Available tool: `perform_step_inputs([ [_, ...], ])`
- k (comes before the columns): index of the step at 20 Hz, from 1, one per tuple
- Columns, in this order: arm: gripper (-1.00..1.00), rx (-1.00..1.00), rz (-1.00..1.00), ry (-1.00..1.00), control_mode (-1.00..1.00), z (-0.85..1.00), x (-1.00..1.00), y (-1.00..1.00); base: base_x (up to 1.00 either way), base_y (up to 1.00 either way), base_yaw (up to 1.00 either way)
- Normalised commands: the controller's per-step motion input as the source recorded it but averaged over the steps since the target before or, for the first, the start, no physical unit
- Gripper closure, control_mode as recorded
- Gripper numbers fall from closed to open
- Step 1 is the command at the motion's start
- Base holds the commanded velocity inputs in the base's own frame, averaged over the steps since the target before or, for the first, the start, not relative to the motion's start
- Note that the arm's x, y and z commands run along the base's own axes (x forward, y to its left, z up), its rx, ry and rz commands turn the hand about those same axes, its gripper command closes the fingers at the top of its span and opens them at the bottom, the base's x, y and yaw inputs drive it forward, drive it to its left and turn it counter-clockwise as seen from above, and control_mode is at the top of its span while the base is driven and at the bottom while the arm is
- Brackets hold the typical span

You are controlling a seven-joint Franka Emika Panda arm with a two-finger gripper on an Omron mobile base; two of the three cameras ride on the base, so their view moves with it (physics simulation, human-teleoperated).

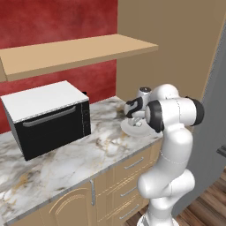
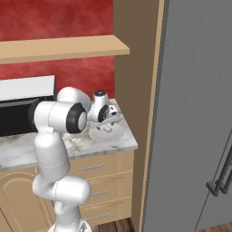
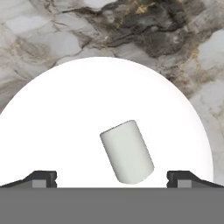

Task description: Pick the marshmallow from the counter and place it in the microwave. Then turn on the microwave.

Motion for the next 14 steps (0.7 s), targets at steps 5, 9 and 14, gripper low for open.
perform_step_inputs([
  [5, -1.00, 0.00, 0.01, 0.00, -1.00, -0.09, 0.08, -0.01, 0.00, 0.00, 0.00],
  [9, -1.00, 0.00, 0.01, 0.00, -1.00, -0.08, 0.06, -0.03, 0.00, 0.00, 0.00],
  [14, -1.00, 0.00, 0.01, 0.00, -1.00, -0.07, 0.07, -0.02, 0.00, 0.00, 0.00],
])
